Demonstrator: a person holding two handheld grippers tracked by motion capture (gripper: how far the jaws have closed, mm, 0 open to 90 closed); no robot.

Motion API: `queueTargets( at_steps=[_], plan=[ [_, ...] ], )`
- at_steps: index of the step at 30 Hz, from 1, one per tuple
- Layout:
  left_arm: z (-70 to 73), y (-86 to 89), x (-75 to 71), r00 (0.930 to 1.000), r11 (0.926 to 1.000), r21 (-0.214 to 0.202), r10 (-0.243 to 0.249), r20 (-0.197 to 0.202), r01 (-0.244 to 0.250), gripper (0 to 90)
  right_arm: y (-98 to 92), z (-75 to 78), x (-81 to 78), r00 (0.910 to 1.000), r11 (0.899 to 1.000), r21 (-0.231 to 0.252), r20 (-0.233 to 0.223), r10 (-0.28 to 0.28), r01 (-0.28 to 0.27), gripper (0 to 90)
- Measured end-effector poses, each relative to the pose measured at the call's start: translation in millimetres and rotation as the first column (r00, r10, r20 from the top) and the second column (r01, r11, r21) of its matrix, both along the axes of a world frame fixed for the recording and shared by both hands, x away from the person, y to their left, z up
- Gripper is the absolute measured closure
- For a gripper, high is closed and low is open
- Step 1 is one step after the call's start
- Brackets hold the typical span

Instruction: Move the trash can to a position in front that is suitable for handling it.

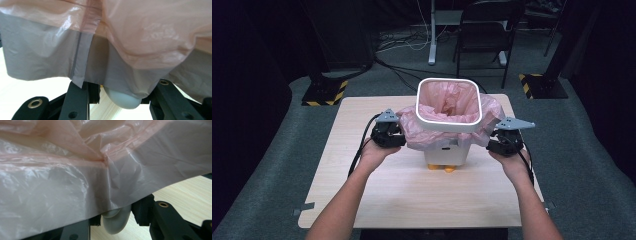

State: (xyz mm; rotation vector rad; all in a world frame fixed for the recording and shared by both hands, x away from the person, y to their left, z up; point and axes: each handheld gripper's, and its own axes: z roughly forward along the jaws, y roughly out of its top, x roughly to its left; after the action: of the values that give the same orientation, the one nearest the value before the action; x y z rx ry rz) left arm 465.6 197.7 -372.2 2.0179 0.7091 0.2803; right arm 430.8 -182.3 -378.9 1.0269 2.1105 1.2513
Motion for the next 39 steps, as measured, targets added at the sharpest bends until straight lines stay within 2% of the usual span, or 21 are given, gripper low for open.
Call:
queueTargets(
  at_steps=[5, 8, 15, 22, 27, 39],
  plan=[
    [1.0, 2.1, -0.4, 0.9999, 1.0000, -0.002, -0.008, -0.008, 0.008, 63.8, -0.2, 1.2, -1.3, 1.0000, 1.000, 0.002, -0.002, 0.009, -0.009, 64.6],
    [0.5, 5.1, -0.1, 0.9995, 0.9996, -0.022, -0.021, -0.025, 0.020, 63.9, 0.7, 1.1, -4.5, 0.9998, 1.000, 0.005, 0.011, 0.016, -0.016, 64.8],
    [1.8, 11.0, -5.6, 0.9994, 0.9994, -0.018, -0.029, -0.019, 0.029, 63.8, 5.5, 2.8, -13.5, 0.9985, 0.999, -0.008, 0.040, 0.037, -0.037, 64.8],
    [7.7, 20.0, -17.7, 0.9986, 0.9986, -0.005, -0.052, -0.002, 0.052, 63.7, 12.2, 3.7, -23.4, 0.9965, 0.998, -0.024, 0.057, 0.061, -0.060, 65.0],
    [10.1, 27.2, -28.5, 0.9986, 0.9984, -0.022, -0.051, 0.016, 0.051, 63.5, 17.5, 4.0, -31.8, 0.9950, 0.997, -0.023, 0.069, 0.073, -0.071, 65.0],
    [11.4, 42.3, -47.1, 0.9984, 0.9987, -0.007, -0.049, 0.026, 0.050, 63.4, 31.3, 6.1, -47.0, 0.9913, 0.994, -0.037, 0.082, 0.102, -0.099, 64.9]
  ],
)
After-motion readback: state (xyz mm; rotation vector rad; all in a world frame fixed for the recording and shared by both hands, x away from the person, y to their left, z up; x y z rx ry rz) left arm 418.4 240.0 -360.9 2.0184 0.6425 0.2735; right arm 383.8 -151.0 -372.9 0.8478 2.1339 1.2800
